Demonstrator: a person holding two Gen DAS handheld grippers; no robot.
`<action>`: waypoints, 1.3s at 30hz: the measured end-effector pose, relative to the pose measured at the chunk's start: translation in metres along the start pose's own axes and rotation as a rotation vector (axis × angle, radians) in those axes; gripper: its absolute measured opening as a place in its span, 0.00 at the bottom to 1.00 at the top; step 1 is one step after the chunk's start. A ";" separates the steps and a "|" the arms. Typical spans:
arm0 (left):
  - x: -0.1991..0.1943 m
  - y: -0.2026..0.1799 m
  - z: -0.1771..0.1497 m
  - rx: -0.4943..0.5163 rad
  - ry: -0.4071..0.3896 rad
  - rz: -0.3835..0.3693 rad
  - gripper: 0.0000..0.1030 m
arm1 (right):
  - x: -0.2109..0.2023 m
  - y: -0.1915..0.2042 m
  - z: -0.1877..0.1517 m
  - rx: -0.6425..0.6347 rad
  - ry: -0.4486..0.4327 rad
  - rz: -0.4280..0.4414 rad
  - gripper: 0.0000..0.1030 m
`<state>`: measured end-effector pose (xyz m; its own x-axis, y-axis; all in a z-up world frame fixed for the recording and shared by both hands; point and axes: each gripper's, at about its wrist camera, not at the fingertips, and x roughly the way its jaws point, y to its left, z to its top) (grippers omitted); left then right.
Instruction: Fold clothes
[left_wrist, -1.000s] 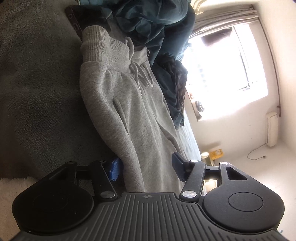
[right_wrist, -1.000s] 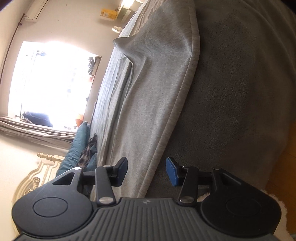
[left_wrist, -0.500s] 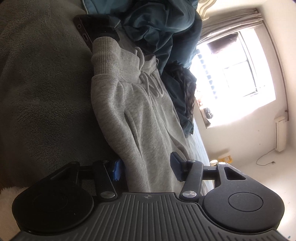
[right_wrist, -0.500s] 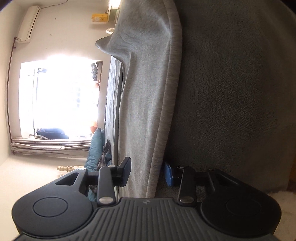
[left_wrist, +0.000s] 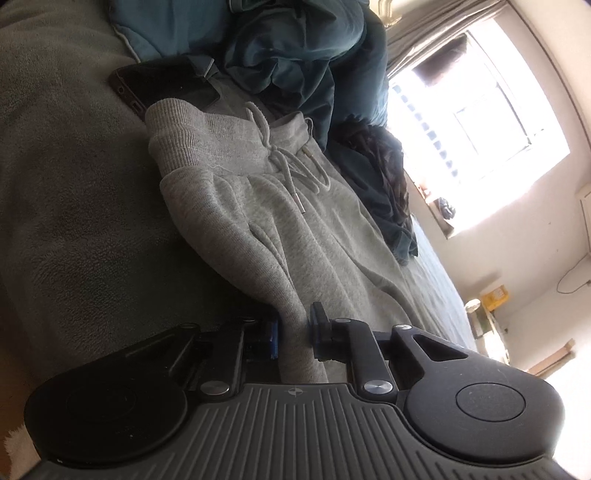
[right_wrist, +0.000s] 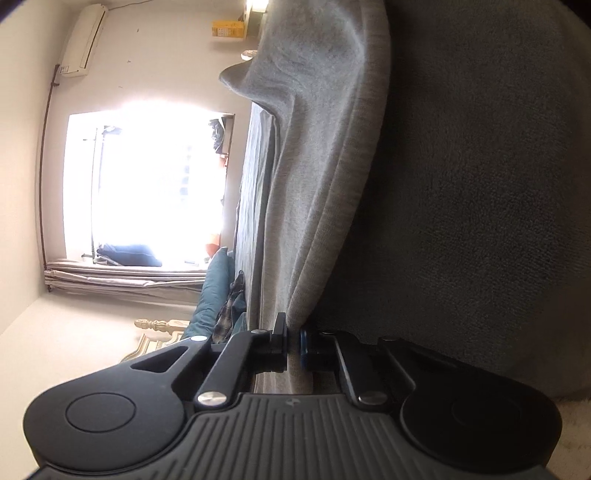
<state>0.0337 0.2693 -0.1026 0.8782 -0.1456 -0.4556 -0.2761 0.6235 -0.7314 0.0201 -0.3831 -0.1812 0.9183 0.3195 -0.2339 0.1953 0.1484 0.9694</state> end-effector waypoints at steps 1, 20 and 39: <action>-0.001 -0.001 0.001 0.000 -0.004 -0.002 0.10 | 0.000 0.005 0.001 -0.014 0.002 0.013 0.05; 0.019 -0.067 0.055 0.126 -0.123 -0.121 0.08 | 0.035 0.150 0.031 -0.375 -0.018 0.097 0.05; 0.174 -0.111 0.145 0.262 -0.049 -0.040 0.08 | 0.199 0.227 0.053 -0.540 -0.028 -0.030 0.05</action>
<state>0.2733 0.2862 -0.0272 0.9061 -0.1401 -0.3992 -0.1362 0.7967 -0.5888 0.2651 -0.3357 -0.0034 0.9252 0.2838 -0.2520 0.0236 0.6196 0.7845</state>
